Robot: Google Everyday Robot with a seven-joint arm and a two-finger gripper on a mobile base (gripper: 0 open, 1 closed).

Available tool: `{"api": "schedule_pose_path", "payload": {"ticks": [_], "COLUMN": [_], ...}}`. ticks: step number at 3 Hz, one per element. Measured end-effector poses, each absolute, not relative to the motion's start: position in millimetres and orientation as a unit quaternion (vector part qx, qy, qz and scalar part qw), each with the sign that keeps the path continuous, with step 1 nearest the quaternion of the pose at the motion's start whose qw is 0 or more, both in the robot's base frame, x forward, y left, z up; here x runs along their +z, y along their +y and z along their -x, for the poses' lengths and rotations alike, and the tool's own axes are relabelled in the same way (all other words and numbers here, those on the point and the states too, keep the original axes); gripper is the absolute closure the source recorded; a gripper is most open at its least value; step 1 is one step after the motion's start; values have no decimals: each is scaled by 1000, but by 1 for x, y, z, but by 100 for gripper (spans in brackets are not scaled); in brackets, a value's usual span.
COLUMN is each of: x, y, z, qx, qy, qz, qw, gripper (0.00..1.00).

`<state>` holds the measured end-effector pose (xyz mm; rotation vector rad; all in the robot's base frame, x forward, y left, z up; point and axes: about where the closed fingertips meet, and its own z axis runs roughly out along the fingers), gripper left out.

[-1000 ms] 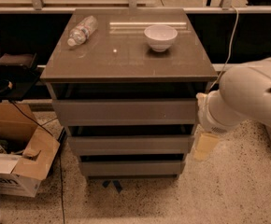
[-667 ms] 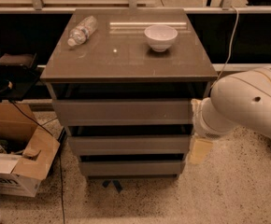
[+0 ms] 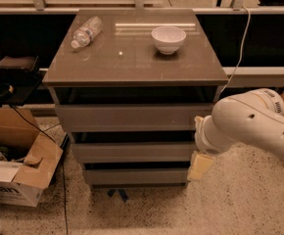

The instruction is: Open middle drawer

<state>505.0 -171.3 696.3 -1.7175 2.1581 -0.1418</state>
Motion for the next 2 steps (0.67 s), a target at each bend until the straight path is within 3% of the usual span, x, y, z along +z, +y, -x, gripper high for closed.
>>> {"api": "schedule_pose_path", "payload": {"ticks": [2], "x": [650], "y": [-171], "z": [-526], "qx": [5], "qy": [793], "qz": [578], "qw": [189], "gripper": [0]}}
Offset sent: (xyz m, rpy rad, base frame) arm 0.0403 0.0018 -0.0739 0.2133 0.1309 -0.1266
